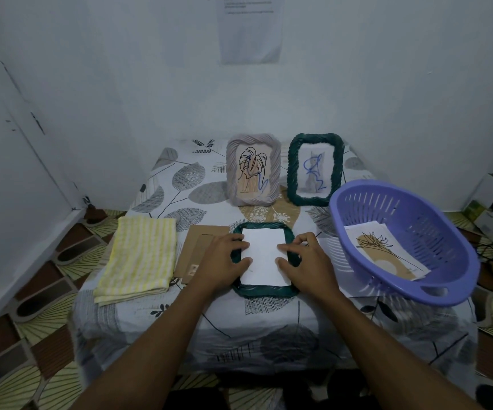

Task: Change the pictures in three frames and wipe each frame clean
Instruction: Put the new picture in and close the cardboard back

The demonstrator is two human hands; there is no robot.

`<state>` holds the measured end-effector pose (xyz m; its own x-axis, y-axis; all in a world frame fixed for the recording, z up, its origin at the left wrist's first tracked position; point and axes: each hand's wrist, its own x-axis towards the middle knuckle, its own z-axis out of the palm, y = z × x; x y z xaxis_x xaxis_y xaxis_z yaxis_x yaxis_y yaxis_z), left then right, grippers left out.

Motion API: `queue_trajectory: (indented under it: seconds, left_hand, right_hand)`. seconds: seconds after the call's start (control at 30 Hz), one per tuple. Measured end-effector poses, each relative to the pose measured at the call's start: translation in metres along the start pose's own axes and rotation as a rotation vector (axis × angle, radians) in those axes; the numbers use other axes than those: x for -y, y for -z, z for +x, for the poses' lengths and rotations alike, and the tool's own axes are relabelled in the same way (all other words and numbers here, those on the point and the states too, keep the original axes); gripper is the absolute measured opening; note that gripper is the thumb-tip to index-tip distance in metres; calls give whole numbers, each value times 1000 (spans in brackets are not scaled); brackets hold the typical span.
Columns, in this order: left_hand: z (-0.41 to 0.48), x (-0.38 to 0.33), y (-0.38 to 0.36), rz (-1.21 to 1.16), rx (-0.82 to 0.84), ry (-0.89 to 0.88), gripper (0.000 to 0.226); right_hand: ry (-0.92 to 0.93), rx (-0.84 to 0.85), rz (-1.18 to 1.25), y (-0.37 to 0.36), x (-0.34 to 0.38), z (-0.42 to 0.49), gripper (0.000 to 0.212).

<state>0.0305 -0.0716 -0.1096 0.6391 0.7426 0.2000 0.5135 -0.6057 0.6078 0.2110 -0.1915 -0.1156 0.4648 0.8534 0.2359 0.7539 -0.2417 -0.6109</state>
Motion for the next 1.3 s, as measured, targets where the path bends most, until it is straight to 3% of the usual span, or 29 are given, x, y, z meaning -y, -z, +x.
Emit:
queue_trajectory:
  seconds: [0.33,0.43,0.5,0.57,0.6,0.67,0.73,1.0,1.2,1.3]
  left_hand:
    - [3,-4,4,-45,-44,1,33]
    - [4,-17,16,-101,-165,5,28]
    - [4,-25,28,-264,-289,99,22]
    - [6,-19,36,-243,-366,203,24]
    - [6,-12,39,-123,-348,271,35]
    - [4,0,42,218,-142,460,69]
    - [-1,3,41,382,12,544,88]
    - [-3,3,37,280,-35,531,88]
    - [-4,-1,35,266,-95,520,79]
    - [-6,8,35,276,-141,512,63]
  right_hand:
    - [-8,-4,34,1,1,0,33]
    - [-18,-2,65,1,2,1,31]
    - [-30,3,116,2,2,4,28]
    - [-42,15,167,5,3,6,26]
    - [-43,18,177,6,4,8,25]
    - [-51,20,167,9,5,10,26]
    - [-58,23,143,12,7,12,27]
    - [-66,51,76,17,6,9,25]
    - [-65,48,81,18,6,5,26]
    - [-63,47,89,18,6,4,26]
